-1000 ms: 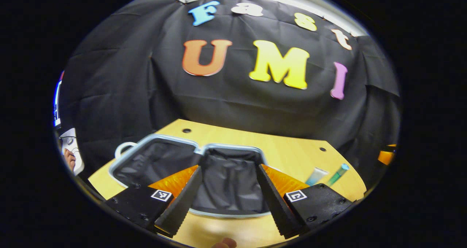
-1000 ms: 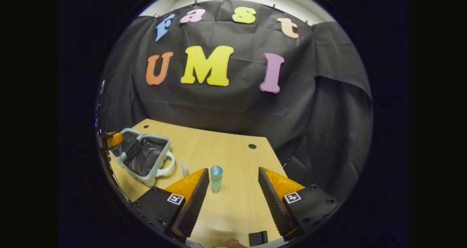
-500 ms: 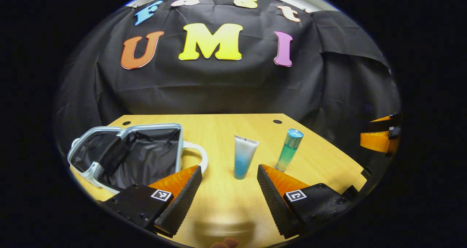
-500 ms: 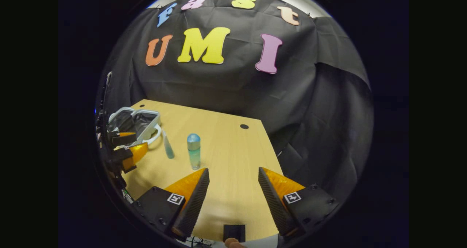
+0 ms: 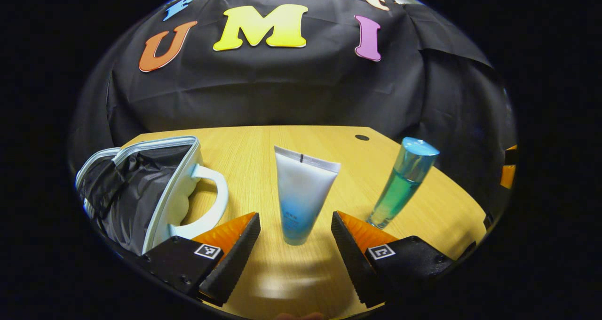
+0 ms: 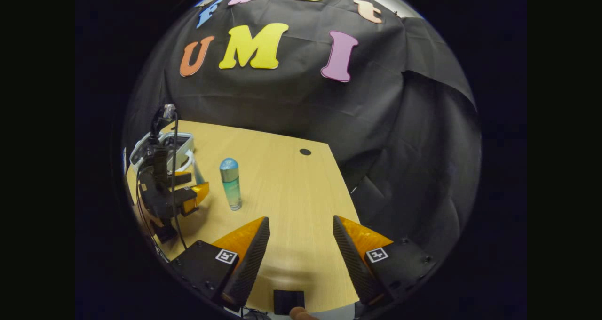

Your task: First open the suitcase, pack the skin care products into it, and then close the suitcase.

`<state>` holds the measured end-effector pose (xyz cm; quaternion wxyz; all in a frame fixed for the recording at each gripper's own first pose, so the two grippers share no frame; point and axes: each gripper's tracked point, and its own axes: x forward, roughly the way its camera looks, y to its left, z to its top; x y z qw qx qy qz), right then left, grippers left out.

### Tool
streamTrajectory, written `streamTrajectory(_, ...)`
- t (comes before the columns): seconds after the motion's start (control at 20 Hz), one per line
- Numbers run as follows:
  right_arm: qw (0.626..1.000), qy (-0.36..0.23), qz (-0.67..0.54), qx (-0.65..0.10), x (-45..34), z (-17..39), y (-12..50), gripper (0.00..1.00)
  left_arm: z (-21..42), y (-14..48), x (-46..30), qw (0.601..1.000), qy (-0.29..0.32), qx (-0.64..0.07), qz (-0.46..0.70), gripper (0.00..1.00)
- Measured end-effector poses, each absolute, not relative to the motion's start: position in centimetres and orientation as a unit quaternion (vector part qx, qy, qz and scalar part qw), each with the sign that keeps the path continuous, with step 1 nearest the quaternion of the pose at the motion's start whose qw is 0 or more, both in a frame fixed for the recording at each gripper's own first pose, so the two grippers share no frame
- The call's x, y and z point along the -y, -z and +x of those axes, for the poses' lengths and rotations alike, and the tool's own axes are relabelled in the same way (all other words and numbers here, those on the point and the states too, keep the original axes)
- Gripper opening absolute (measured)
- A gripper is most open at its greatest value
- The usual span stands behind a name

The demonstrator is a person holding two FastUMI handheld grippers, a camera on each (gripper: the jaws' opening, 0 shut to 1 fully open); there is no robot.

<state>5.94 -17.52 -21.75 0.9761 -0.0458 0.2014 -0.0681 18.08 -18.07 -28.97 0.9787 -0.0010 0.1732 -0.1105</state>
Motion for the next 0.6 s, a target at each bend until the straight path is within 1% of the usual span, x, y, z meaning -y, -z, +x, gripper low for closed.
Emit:
streamTrajectory(0.05,0.976,0.07,-0.044,-0.203,17.68,6.12,21.86,0.8,18.36,29.18,18.23,0.978,0.11,-0.175,0.002,0.96)
streamTrajectory(0.15,0.975,0.071,-0.046,-0.205,17.85,6.19,22.13,0.8,18.79,29.41,18.67,0.978,0.113,-0.178,0.003,0.91)
streamTrajectory(0.2,0.975,0.072,-0.048,-0.206,18.05,6.28,22.23,0.8,18.86,29.29,18.89,0.978,0.115,-0.175,0.0,0.82)
streamTrajectory(0.25,0.975,0.072,-0.048,-0.207,18.13,6.38,22.36,0.8,19.08,29.21,19.0,0.978,0.114,-0.176,-0.004,0.77)
streamTrajectory(0.3,0.974,0.071,-0.047,-0.208,18.06,6.44,22.45,0.8,19.27,29.42,18.91,0.977,0.111,-0.181,-0.007,0.66)
streamTrajectory(0.35,0.974,0.071,-0.046,-0.209,18.14,6.54,22.5,0.8,19.3,29.66,18.7,0.976,0.108,-0.189,-0.012,0.62)
streamTrajectory(0.4,0.974,0.069,-0.045,-0.21,18.09,6.63,22.49,0.8,19.27,29.52,18.73,0.976,0.108,-0.186,-0.016,0.52)
streamTrajectory(0.5,0.974,0.065,-0.044,-0.211,17.82,6.79,22.61,0.8,19.09,29.54,18.91,0.975,0.115,-0.19,-0.023,0.47)
streamTrajectory(0.6,0.974,0.059,-0.045,-0.213,17.36,7.02,22.71,0.8,18.66,29.61,19.16,0.972,0.121,-0.2,-0.024,0.45)
